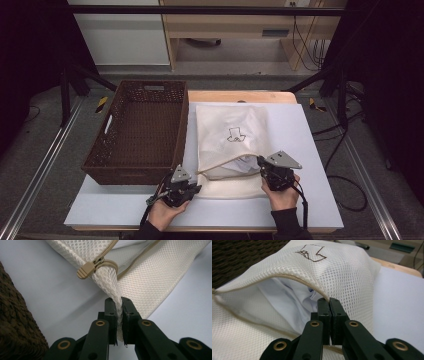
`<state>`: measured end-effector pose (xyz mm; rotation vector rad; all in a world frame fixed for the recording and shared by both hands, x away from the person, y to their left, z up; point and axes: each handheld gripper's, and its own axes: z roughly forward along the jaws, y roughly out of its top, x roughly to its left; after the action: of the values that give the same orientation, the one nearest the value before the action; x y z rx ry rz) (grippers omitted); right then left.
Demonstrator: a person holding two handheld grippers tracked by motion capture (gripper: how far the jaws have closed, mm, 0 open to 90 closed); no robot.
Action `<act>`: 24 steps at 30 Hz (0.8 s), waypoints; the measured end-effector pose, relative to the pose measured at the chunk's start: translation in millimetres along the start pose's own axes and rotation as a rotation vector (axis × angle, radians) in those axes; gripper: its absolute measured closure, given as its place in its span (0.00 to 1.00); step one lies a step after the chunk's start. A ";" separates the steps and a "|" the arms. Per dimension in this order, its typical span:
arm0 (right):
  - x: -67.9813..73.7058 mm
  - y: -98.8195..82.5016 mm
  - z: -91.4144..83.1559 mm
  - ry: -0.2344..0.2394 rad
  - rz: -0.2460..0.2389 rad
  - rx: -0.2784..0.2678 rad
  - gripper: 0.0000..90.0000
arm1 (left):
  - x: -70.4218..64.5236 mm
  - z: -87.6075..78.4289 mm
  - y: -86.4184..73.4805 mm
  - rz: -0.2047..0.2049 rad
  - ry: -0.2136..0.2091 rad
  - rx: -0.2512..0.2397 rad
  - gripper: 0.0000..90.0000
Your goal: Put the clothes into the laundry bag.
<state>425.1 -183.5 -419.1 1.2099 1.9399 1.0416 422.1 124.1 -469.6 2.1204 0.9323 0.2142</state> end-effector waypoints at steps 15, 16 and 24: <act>5.2 -56.8 9.8 0.117 -0.009 0.160 0.99 | 2.5 -7.6 -13.8 -0.007 0.006 0.026 0.93; 4.8 -59.2 11.8 0.117 -0.016 0.160 0.99 | 2.2 -7.1 -14.4 -0.011 0.007 0.023 0.92; 7.8 -65.7 18.1 0.105 0.005 0.149 0.96 | 6.5 -5.2 -14.6 -0.033 0.007 -0.035 0.78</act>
<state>408.7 -188.8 -485.4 1.2636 2.1285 0.9954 416.5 137.8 -477.7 2.0716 0.9605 0.2197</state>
